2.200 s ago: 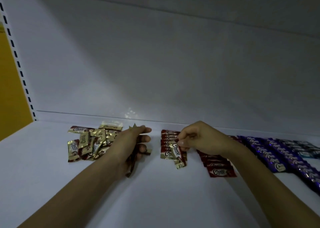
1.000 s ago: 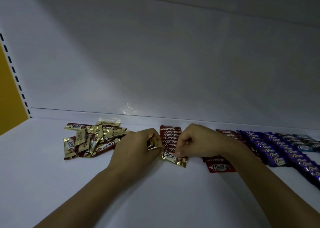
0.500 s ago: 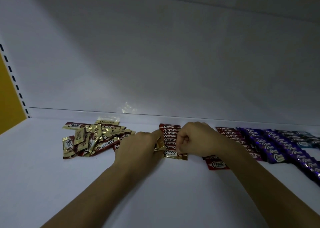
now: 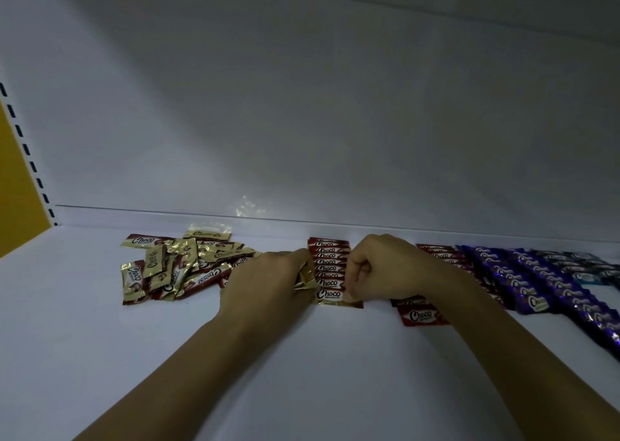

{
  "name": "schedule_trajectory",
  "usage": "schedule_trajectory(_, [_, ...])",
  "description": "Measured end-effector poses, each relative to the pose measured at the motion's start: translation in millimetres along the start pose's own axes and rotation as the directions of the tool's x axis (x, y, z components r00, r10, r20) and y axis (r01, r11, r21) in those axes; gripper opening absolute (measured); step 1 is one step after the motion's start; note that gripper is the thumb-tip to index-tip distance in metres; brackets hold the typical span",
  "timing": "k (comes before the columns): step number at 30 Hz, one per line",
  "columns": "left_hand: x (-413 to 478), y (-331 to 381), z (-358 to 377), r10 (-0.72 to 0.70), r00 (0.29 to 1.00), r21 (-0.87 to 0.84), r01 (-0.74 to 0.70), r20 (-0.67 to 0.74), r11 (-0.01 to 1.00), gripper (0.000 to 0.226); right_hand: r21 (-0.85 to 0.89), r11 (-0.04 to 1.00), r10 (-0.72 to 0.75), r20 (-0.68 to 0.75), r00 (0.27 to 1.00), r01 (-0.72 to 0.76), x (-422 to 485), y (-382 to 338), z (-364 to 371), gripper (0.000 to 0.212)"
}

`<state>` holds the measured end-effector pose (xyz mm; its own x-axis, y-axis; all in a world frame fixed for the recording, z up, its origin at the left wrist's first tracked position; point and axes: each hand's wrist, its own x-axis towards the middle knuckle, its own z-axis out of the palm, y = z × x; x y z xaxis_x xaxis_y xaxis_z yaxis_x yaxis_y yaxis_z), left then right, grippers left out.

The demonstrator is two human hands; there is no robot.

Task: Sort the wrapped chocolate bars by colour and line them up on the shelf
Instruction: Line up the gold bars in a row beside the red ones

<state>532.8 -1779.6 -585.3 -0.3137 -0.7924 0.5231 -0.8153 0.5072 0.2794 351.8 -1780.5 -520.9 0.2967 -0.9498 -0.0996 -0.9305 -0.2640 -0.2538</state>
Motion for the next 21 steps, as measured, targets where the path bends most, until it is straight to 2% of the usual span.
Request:
schedule_trajectory(6, [0.4,-0.5,0.0,0.014,1.000,-0.001,-0.014,-0.007,1.000,0.020,-0.069,0.998,0.009,-0.002,1.000,-0.009,-0.3,-1.0,0.7,0.009])
schedule_trajectory(11, [-1.2,-1.0,-0.9,0.006,1.000,-0.021,-0.006,-0.014,1.000,0.018,-0.107,0.994,0.039,0.013,0.999,-0.038,0.1,1.4,1.0,0.022])
schedule_trajectory(15, [-1.0,-0.8,-1.0,0.008,1.000,-0.023,-0.009,-0.020,1.000,0.015,-0.106,0.994,0.033,0.021,0.999,-0.031,1.3,2.2,2.2,0.019])
schedule_trajectory(21, [-1.0,-2.0,-1.0,-0.037,0.999,-0.011,0.037,-0.021,0.999,0.012,-0.114,0.993,0.025,-0.042,0.999,-0.030,3.5,4.5,3.7,0.016])
